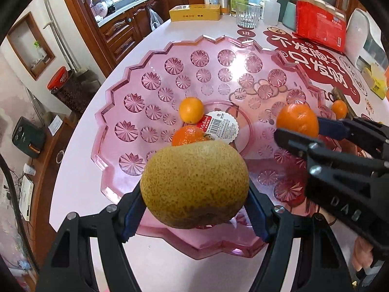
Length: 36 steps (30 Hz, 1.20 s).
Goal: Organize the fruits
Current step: 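Carry the pear and orange over the pink bowl and release both, then withdraw both tools from the bowl toward the avocado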
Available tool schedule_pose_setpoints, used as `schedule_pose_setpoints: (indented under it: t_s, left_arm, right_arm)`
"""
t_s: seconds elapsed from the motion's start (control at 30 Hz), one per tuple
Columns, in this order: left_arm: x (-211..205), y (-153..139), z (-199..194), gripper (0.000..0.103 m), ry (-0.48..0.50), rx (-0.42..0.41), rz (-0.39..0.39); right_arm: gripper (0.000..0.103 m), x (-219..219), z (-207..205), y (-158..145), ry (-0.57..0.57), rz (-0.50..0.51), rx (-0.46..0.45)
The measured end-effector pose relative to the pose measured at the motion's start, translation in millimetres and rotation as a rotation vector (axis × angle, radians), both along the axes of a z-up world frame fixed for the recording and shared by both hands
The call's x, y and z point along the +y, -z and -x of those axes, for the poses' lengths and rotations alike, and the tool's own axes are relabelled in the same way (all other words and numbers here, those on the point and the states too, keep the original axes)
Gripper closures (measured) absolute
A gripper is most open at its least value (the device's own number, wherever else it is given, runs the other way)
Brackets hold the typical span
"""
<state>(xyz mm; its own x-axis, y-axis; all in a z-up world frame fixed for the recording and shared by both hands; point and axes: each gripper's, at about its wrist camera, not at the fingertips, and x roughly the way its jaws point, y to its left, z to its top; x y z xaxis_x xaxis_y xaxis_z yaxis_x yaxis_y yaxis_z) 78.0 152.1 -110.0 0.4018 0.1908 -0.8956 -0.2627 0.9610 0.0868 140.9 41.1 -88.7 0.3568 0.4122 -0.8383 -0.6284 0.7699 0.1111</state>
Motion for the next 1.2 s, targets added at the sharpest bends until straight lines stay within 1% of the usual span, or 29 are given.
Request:
schedule_pose_setpoints:
  t_s: [0.17,0.3,0.4,0.47,0.53,0.67,0.9,1.2]
  left_arm:
    - [0,0,1,0.030,0.002,0.004,-0.006]
    - [-3,-2,2,0.029,0.007,0.011,-0.007]
    - [-6,-5,4,0.022,0.015,0.000,-0.002]
    - [-8,-10,7,0.013,0.022,-0.020,0.001]
    - [-9,-13,9,0.009,0.027,-0.033,0.012]
    - [-10,-19,12,0.009,0.026,-0.042,0.036]
    - [-10,-27,22,0.009,0.000,-0.059,0.035]
    - [-18,-49,32,0.009,-0.006,-0.101,0.021]
  right_arm:
    - [0.057,3,6,2,-0.016,0.011,-0.014]
    - [0.055,-2,8,-1,-0.021,-0.019,0.000]
    - [0.052,-6,8,-5,-0.014,-0.043,0.005]
    - [0.051,-9,10,-8,-0.010,-0.054,0.003]
    - [0.050,-11,11,-12,-0.009,-0.065,-0.001]
    - [0.050,-17,16,-21,-0.004,-0.093,-0.012]
    - [0.050,-26,25,-34,0.005,-0.134,-0.036]
    - [0.050,-48,31,-47,0.033,-0.197,-0.041]
